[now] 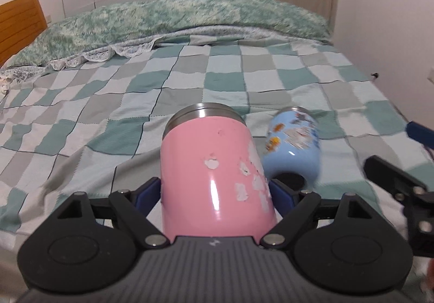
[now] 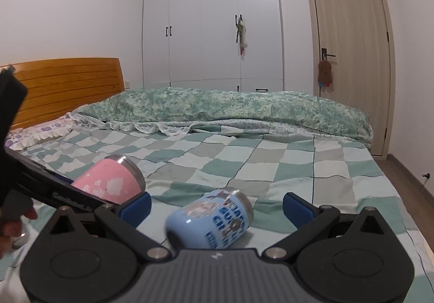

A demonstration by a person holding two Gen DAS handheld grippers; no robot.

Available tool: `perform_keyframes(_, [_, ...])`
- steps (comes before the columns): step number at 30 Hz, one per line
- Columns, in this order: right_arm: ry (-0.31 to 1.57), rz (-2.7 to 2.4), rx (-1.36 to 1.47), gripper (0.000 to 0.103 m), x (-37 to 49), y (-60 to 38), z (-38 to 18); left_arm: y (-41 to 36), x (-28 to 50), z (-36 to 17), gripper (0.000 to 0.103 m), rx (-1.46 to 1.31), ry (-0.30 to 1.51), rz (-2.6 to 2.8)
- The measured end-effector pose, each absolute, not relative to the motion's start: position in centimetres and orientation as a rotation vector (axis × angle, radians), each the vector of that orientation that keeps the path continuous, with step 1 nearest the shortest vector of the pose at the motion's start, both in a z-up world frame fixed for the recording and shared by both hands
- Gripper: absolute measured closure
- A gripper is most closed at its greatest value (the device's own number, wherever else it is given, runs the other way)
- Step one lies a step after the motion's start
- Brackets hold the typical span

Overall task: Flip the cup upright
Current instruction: 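Lift the pink cup with the left tool and carry it toward the right tool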

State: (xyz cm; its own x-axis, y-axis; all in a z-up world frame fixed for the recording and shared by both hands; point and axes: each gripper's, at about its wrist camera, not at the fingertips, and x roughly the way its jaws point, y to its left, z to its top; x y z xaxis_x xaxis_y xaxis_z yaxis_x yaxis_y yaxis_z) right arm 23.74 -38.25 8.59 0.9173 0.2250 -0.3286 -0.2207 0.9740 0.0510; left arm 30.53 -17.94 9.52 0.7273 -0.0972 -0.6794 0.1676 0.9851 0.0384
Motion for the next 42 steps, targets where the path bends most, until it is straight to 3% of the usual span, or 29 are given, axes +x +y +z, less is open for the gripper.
perform_keyframes(8, [0.326,0.194,0.011,0.000,15.3,-36.4,10.2,-17.4,21.7,11.4,0.016,0.131,0.707,-0.227])
perform_keyframes(21, [0.380,0.171,0.003,0.000,7.2,-33.9,9.0,-15.2,13.7,7.6,0.016,0.162,0.716,-0.242])
perform_keyframes(34, [0.457,0.145,0.013,0.000,5.7,-34.1,6.1,-16.0,12.7,2.7,0.017,0.241,0.721,-0.274])
perform_keyframes(42, [0.471,0.133,0.006,0.000,5.6,-34.0,5.7,-15.9,12.5,2.7,0.015,0.250,0.695,-0.289])
